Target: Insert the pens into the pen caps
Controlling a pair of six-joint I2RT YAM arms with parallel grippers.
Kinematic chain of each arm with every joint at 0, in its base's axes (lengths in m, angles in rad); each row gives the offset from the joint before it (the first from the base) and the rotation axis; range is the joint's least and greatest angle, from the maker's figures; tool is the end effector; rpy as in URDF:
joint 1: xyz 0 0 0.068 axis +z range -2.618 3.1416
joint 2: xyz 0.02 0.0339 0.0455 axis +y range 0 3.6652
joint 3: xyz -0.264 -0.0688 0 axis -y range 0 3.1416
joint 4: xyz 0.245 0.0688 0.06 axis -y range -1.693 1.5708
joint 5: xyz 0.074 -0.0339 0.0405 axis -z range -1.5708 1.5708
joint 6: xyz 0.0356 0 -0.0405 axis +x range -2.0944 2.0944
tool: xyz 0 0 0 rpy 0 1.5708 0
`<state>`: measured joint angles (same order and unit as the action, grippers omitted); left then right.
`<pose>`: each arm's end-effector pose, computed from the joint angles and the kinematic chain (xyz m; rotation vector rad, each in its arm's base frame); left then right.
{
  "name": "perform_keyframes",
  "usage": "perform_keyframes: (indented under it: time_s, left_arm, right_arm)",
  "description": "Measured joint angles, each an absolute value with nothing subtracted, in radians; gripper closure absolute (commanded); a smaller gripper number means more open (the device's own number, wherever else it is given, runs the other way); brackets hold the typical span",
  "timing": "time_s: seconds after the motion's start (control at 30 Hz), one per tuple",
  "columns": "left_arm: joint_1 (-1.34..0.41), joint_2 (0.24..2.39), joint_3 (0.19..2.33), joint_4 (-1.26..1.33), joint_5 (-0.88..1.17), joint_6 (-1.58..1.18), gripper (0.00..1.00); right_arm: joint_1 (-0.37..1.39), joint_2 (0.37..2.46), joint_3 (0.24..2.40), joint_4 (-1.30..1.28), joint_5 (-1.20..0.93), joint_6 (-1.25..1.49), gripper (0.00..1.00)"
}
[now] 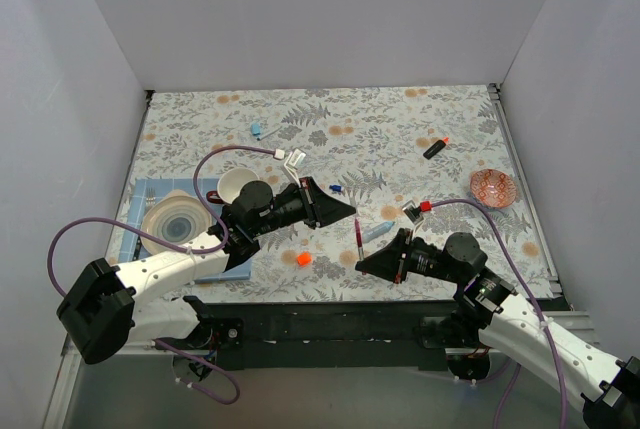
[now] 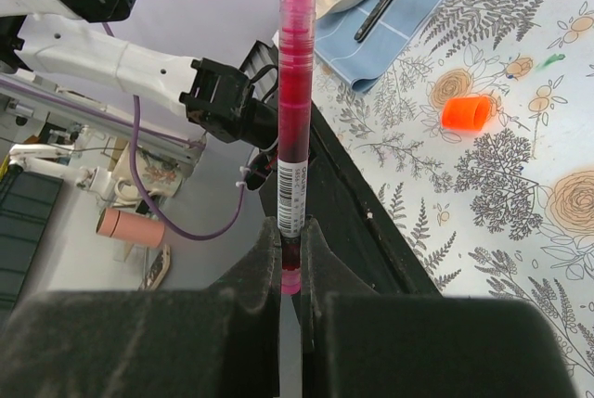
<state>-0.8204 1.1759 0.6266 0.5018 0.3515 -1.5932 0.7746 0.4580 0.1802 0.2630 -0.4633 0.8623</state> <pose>0.1724 -0.2029 0.2753 -0.4571 2.0572 -1.9829 0.0897 0.1101 0.2192 -0.3387 1.8147 1.5833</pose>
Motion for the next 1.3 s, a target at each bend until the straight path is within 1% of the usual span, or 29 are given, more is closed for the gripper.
perform_keyframes:
  time_s: [0.73, 1.3]
  left_arm:
    - [-0.82, 1.17, 0.611, 0.503, 0.339, -1.574, 1.0]
    - [-0.82, 1.179, 0.576, 0.553, 0.41, -1.567, 1.0]
  right_arm:
    - [0.775, 0.457, 0.171, 0.264, -0.474, 0.865, 0.99]
    - [0.775, 0.473, 0.171, 0.273, -0.468, 0.863, 0.99]
